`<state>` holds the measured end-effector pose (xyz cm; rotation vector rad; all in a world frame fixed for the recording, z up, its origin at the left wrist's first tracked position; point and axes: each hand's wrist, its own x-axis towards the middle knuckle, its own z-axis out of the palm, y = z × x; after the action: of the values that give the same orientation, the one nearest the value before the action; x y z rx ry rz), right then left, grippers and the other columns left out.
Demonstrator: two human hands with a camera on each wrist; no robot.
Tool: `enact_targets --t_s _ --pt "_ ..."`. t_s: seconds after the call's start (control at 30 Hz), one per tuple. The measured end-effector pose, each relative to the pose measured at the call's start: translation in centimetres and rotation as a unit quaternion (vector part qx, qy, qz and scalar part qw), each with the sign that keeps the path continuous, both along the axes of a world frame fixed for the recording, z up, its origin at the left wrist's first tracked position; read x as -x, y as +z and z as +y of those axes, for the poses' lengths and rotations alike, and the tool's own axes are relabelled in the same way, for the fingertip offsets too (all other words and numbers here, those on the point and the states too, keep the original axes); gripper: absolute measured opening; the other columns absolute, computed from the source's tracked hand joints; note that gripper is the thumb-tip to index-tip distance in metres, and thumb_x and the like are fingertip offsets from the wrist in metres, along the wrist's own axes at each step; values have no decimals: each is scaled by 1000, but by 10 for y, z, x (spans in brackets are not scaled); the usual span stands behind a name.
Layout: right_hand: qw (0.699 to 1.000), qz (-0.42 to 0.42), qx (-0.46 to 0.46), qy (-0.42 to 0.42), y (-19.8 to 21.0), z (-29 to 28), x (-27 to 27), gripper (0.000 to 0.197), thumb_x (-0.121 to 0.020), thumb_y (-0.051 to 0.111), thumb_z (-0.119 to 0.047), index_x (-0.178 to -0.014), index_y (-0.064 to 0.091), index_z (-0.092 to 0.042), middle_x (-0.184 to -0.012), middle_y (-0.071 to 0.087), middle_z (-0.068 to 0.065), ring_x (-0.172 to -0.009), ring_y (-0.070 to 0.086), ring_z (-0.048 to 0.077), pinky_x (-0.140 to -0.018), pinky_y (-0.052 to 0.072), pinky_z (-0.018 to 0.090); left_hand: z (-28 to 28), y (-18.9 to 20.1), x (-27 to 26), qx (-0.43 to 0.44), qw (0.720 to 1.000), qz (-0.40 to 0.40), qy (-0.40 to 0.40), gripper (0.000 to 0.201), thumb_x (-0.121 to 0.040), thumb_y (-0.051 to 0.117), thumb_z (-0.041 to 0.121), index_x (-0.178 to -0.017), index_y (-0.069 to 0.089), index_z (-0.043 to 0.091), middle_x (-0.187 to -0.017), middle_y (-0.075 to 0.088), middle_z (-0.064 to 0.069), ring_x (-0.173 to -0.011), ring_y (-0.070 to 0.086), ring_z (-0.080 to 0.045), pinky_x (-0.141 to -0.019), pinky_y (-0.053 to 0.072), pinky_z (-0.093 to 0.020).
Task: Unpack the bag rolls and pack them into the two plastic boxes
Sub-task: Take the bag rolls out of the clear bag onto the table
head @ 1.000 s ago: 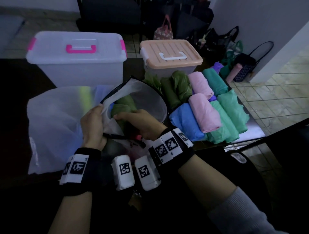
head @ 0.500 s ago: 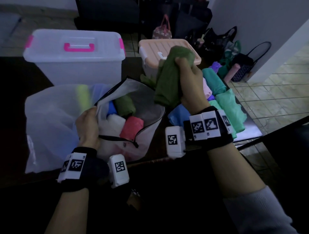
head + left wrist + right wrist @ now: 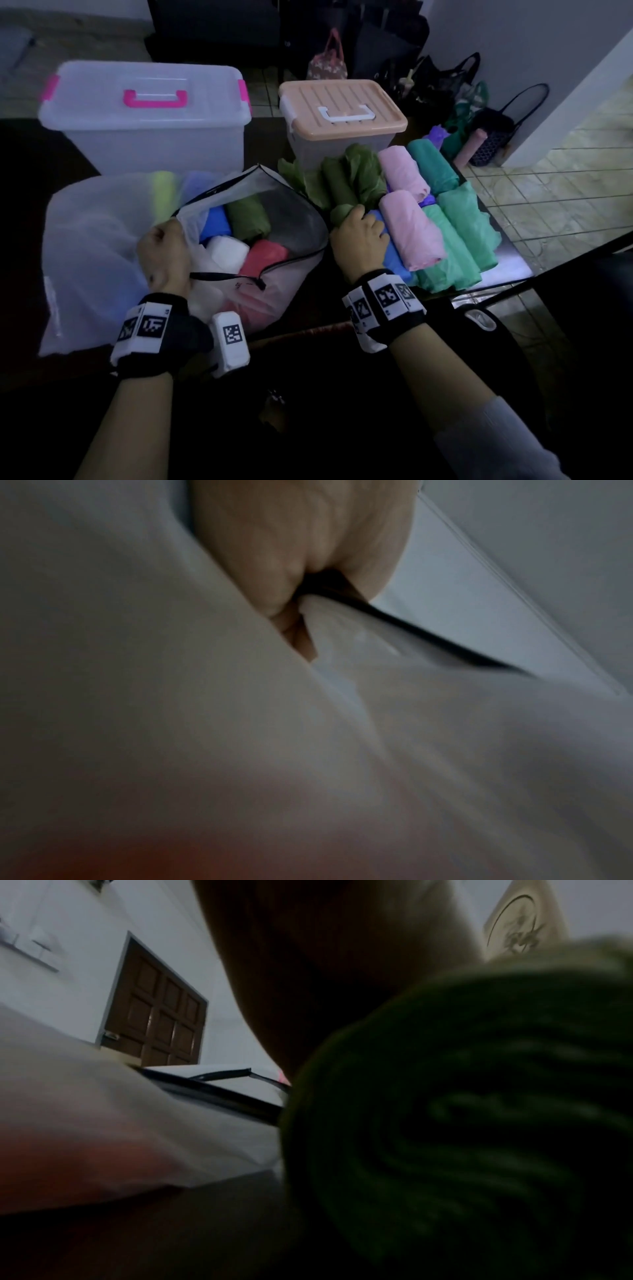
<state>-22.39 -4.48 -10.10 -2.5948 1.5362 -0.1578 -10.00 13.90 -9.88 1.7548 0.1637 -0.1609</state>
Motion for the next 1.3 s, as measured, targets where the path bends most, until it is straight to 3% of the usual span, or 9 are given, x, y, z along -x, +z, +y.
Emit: enact_targets --t_s 0.17,0.3,0.43,0.53,0.73,0.83,1.03,1.2,1.3 --pt "999 6 30 -14 -7 -5 -6 43 -42 85 -36 -73 69 -11 -64 63 2 -58 61 18 -46 42 20 12 0 -12 2 1000 13 7 20 -72 41 25 -55 45 14 -74 46 -11 -71 41 -21 -63 34 -36" --pt "999 21 34 2 1 4 2 60 -76 69 -40 -120 53 -2 -112 58 14 -104 55 28 -78 46 33 14 0 -13 -7 1000 4 -7 21 -75 41 23 -57 46 14 -72 46 -12 -72 42 -22 -64 35 -36" --pt "996 15 47 77 2 13 14 67 -95 45 -35 -147 17 -5 -153 18 16 -142 15 32 -110 20 47 14 -3 -13 -6 1000 2 -9 20 -75 43 25 -60 50 14 -69 48 -10 -72 43 -22 -64 36 -36" --pt "992 36 12 117 -4 23 21 59 -99 33 -25 -150 7 -7 -158 6 10 -146 0 28 -115 8 46 14 -8 -16 2 1000 4 -13 20 -70 42 27 -54 44 14 -60 42 -4 -71 40 -20 -64 34 -36" --pt "990 17 30 135 -14 23 23 53 -97 16 -15 -149 16 -4 -155 18 16 -145 14 30 -113 20 46 13 -10 -16 -6 999 -24 -22 25 -84 41 17 -61 44 8 -65 42 -8 -67 37 -18 -62 32 -32" --pt "988 60 -8 142 -15 16 26 53 -101 21 -16 -150 2 -7 -158 5 12 -146 1 27 -115 9 44 12 -11 -16 -23 999 -41 -25 25 -87 41 18 -80 53 -3 -79 45 -12 -74 39 -19 -66 32 -32" --pt "985 52 -67 151 -2 11 27 64 -101 32 -32 -150 0 -8 -158 1 9 -146 1 30 -116 7 46 12 -13 -16 -7 1000 -19 -20 26 -83 42 18 -58 42 14 -64 42 -7 -69 39 -20 -65 32 -33" --pt "948 -236 -41 210 38 26 -5 44 -91 36 -20 -123 52 5 -122 53 25 -110 49 41 -95 35 39 12 -11 -14 -9 999 -25 -26 30 -88 42 17 -58 41 16 -80 46 -13 -76 39 -19 -67 32 -32" --pt "921 -254 -187 229 61 40 -34 21 -93 43 -7 -96 60 4 -97 63 19 -91 55 30 -70 32 27 12 -10 -12 -10 999 -24 -34 32 -89 42 17 -57 40 16 -76 45 -11 -76 38 -20 -67 32 -32"
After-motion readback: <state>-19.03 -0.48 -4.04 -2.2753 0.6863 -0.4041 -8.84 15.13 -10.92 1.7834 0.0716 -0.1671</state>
